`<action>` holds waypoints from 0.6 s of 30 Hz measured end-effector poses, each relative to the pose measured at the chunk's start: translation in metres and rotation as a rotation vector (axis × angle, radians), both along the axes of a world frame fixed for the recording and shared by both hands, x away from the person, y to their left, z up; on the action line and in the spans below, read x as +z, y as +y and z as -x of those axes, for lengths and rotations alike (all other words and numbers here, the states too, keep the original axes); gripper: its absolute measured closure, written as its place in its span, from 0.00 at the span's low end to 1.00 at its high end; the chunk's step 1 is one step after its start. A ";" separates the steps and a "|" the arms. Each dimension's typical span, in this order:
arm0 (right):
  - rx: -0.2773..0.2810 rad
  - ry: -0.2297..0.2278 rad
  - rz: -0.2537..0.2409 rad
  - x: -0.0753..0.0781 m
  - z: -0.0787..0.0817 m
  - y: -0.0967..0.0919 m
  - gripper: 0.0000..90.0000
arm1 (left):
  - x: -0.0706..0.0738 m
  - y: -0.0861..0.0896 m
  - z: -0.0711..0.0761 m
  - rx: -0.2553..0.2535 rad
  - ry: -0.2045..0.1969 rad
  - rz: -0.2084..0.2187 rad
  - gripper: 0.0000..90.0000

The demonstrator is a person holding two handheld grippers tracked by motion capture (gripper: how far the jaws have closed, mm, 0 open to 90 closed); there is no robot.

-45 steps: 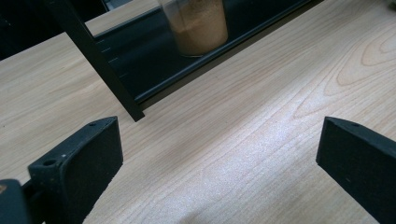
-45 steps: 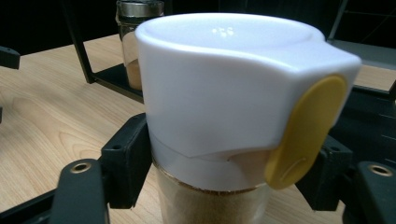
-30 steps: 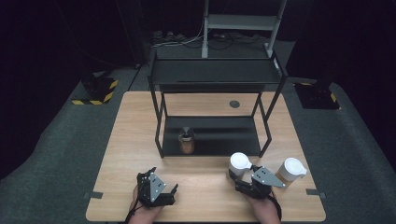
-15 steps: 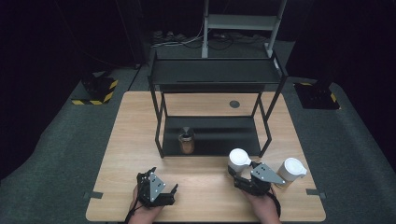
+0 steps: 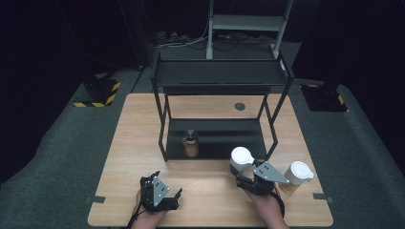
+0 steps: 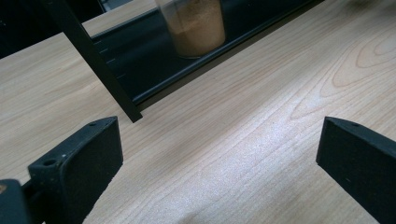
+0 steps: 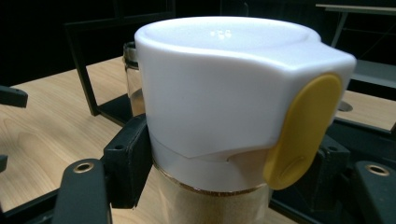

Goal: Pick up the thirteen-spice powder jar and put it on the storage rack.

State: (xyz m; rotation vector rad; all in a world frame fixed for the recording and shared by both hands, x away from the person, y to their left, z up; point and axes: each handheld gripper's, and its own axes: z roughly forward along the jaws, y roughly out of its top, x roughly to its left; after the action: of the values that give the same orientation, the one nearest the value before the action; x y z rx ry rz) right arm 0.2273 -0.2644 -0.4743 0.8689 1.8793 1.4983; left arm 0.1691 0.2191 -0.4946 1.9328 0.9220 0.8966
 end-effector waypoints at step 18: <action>0.019 -0.014 0.008 0.013 -0.015 0.019 0.33 | 0.000 0.001 0.000 -0.004 0.003 0.003 0.01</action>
State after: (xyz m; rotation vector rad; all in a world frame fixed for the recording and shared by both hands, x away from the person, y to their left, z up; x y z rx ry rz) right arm 0.2421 -0.2455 -0.4612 0.8373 1.8876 1.5037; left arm 0.1691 0.2206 -0.4944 1.9336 0.9207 0.8901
